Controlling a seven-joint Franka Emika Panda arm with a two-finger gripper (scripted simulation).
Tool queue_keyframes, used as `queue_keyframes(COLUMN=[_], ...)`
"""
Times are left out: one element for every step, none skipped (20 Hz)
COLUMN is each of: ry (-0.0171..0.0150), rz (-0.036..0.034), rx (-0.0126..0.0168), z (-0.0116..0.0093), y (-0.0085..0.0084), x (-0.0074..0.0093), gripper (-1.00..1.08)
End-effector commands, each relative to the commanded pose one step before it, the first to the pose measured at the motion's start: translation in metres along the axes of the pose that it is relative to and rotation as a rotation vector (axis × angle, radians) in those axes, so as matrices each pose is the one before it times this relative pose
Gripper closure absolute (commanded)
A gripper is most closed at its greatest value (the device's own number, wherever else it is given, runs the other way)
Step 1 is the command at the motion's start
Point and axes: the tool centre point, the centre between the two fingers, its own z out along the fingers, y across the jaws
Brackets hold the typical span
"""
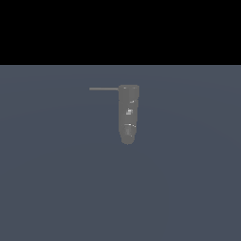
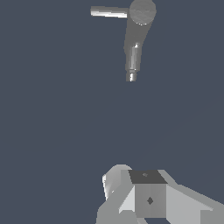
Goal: Turn on the faucet by rotating a designated handle.
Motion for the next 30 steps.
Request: queue_keyframes(ry=[0.0, 0.00003, 0.00003, 0.00007, 0.0001, 0.00012, 0.00015, 0.00018, 0.00021, 0.00024, 0.00027, 0.00029, 0.00032, 0.00035, 0.00038, 0.00041, 0.00044, 0.00047, 0.0005, 0.00053, 0.00056, 0.00057, 0.00057, 0.00057, 0.00057, 0.00057, 0.00057, 0.00057, 0.00056, 0.00056], rz=[0.0, 0.00069, 0.00138, 0.00258, 0.00365, 0.00468, 0.00569, 0.0068, 0.00781, 0.00884, 0.00993, 0.01096, 0.01205, 0.0131, 0.01418, 0.01526, 0.01636, 0.01743, 0.01855, 0.01964, 0.02072, 0.02113, 0.02118, 0.02123, 0.02127, 0.02131, 0.02134, 0.02136, 0.02138, 0.02141], rx=[0.0, -0.00001, 0.00003, 0.00004, 0.00005, 0.00007, 0.00008, 0.0001, 0.00012, 0.00013, 0.00015, 0.00017, 0.00019, 0.00021, 0.00023, 0.00025, 0.00027, 0.00029, 0.00032, 0.00034, 0.00037, 0.00039, 0.0004, 0.00041, 0.00042, 0.00042, 0.00043, 0.00044, 0.00045, 0.00046], z=[0.0, 0.00008, 0.00026, 0.00043, 0.00061, 0.00078, 0.00096, 0.00113, 0.00131, 0.00148, 0.00166, 0.00184, 0.00202, 0.00219, 0.00238, 0.00256, 0.00274, 0.00293, 0.00311, 0.0033, 0.00348, 0.00355, 0.00356, 0.00357, 0.00358, 0.00359, 0.00359, 0.0036, 0.0036, 0.0036], y=[0.00001, -0.00008, -0.00039, -0.00058, -0.0008, -0.00103, -0.00127, -0.00148, -0.00172, -0.00196, -0.00218, -0.00242, -0.00265, -0.0029, -0.00314, -0.00338, -0.00362, -0.00387, -0.00412, -0.00437, -0.00462, -0.00471, -0.00473, -0.00475, -0.00477, -0.00479, -0.0048, -0.00481, -0.00482, -0.00482], x=[0.0, 0.00007, 0.00021, 0.00035, 0.00048, 0.00062, 0.00076, 0.00091, 0.00105, 0.00119, 0.00133, 0.00148, 0.00163, 0.00177, 0.00192, 0.00207, 0.00223, 0.00238, 0.00254, 0.0027, 0.00286, 0.00292, 0.00294, 0.00295, 0.00296, 0.00297, 0.00299, 0.003, 0.00301, 0.00302], gripper=[1.08, 1.08, 1.08, 1.08, 1.08, 1.08, 1.08, 1.08, 1.08, 1.08, 1.08, 1.08, 1.08, 1.08, 1.08, 1.08, 1.08, 1.08, 1.08, 1.08, 1.08, 1.08, 1.08, 1.08, 1.08, 1.08, 1.08, 1.08, 1.08, 1.08])
